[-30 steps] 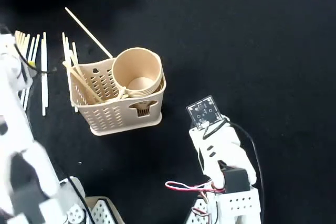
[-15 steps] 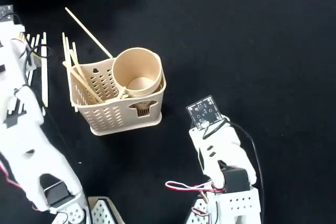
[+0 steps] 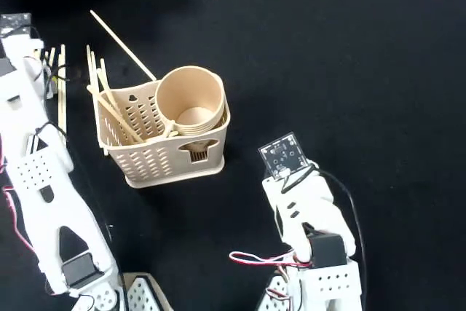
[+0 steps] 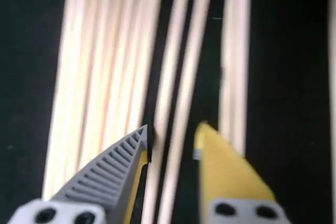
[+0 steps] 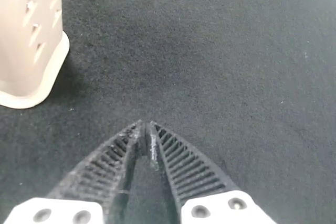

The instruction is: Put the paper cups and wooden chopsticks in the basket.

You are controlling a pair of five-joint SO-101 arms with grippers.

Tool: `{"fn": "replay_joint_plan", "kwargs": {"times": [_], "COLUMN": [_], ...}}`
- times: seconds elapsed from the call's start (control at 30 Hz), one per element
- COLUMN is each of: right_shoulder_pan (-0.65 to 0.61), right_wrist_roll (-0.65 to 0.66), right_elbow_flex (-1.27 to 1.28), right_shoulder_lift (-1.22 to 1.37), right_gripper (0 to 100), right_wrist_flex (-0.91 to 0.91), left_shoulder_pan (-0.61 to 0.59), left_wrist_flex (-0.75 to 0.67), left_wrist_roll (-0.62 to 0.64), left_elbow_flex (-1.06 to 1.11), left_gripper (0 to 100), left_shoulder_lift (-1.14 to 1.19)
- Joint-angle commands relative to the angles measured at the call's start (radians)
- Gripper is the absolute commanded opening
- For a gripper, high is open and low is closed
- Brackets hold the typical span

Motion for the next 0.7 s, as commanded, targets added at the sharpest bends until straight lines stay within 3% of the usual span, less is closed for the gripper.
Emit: {"fn": "replay_joint_plan", "kwargs": {"times": [0.0,0.13,0.37,0.67], "right_shoulder_pan": [0.008,0.009,0.009,0.009], "right_wrist_roll": [-0.003,-0.003,-0.003,-0.003], "right_elbow_flex": [-0.004,-0.004,-0.004,-0.004], "right_shoulder_lift": [-0.081,-0.081,-0.081,-0.081], "right_gripper": [1.2,1.2,1.2,1.2], "right_wrist_flex": [0.002,0.002,0.002,0.002], "left_shoulder_pan": [-0.019,-0.007,0.038,0.025], "left_wrist_flex": [0.101,0.249,0.423,0.427], "left_wrist_roll": [-0.011,-0.011,-0.094,0.121], "left_elbow_flex": [-0.185,-0.331,-0.328,-0.269], "left_gripper": [3,3,3,3], "left_shoulder_lift": [0.061,0.084,-0.002,-0.201]}}
